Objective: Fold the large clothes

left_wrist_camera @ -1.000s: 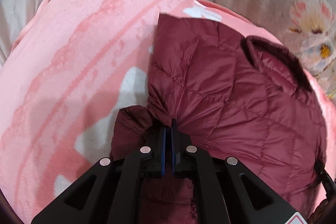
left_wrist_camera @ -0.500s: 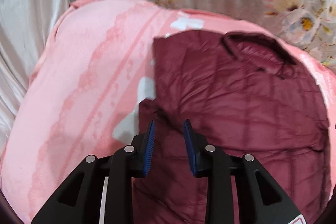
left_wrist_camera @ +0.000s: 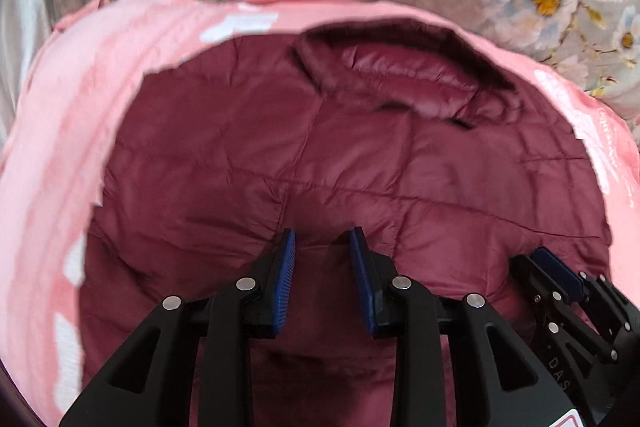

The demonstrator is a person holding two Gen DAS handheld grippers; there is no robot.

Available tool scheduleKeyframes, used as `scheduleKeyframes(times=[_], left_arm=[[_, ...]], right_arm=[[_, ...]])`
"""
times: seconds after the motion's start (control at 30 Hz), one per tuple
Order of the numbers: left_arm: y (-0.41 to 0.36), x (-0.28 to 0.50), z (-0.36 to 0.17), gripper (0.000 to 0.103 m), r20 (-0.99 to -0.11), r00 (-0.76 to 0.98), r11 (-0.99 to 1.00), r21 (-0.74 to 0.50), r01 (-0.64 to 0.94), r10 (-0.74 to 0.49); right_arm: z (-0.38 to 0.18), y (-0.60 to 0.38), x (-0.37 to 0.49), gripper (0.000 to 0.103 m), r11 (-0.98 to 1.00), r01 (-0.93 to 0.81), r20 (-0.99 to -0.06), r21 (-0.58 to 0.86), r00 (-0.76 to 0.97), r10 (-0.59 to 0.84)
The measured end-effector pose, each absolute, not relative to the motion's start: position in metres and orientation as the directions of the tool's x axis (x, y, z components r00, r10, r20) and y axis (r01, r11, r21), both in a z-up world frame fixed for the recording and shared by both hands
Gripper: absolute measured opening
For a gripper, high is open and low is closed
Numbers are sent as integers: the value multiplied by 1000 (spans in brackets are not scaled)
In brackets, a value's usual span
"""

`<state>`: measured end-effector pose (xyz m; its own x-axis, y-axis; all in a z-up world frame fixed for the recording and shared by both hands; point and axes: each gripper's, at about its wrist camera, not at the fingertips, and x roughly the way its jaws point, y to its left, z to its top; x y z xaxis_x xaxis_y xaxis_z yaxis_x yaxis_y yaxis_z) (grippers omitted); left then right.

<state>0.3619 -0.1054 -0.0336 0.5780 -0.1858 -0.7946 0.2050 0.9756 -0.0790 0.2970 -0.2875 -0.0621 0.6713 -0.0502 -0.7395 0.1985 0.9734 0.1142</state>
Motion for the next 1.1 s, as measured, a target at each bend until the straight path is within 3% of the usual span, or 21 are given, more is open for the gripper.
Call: scheduleKeyframes(times=[0.27,0.8,1.03,1.1], left_arm=[[-111,351,-56,30,-742,655,977,-2,212,-144],[-119,349,-60,30,-731,674,976,53,210,-105],[-88,360,-36,35,-748,607,956,-129,262,-267],[-73,373,-13,40,-724,621,951,-179,252,-301]], right_arm=[[-72,-286,289,22,972,200,-722,124,690,-50],[-74,-291,288,23,967,192,-716,170,698,-13],[-47,-316,283,33,942,139,-696,304,708,120],[-31,-331,290,40,939,144,-676,312,728,113]])
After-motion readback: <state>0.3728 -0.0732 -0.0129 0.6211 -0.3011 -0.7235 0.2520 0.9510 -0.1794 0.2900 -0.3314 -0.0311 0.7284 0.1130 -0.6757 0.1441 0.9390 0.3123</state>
